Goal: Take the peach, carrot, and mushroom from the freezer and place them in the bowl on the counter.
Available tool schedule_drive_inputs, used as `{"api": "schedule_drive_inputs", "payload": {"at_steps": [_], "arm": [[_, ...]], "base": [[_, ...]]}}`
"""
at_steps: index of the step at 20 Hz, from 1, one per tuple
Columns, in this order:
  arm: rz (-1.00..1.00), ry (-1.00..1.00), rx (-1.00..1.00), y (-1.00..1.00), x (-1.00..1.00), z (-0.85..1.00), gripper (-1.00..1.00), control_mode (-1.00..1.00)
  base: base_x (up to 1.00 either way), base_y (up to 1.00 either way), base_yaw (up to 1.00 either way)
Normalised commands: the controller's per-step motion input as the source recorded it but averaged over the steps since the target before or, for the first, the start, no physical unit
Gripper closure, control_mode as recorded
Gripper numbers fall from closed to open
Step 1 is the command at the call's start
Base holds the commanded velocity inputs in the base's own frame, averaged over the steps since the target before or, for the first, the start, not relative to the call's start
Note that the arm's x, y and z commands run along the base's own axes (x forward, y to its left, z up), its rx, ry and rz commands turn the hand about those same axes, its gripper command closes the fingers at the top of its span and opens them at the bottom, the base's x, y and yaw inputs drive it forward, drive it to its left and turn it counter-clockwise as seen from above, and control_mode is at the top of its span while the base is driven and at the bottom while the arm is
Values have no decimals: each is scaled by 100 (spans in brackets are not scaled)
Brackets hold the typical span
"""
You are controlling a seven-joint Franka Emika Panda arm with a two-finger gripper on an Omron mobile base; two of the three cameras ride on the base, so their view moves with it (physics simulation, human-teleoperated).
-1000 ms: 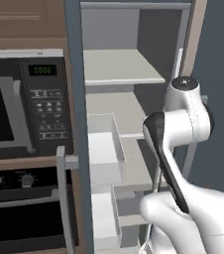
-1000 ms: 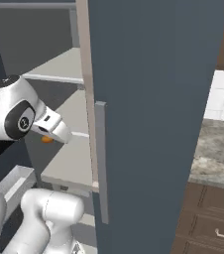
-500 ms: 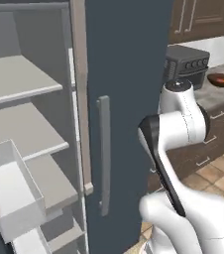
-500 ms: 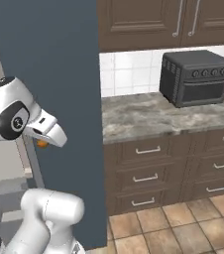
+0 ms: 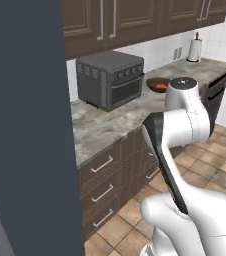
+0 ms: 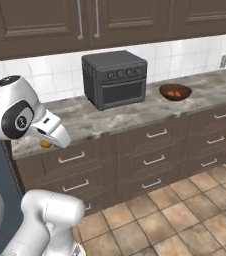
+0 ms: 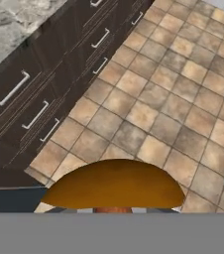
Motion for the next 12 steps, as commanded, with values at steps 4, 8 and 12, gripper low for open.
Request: {"api": "schedule_drive_inputs", "payload": {"at_steps": [4, 8, 12], "arm": [[0, 0, 0, 0, 0, 0, 100, 100], [0, 0, 0, 0, 0, 0, 100, 100], [0, 0, 0, 0, 0, 0, 100, 100]], "base": [[100, -100, -4], [100, -100, -9], [100, -100, -24]]}}
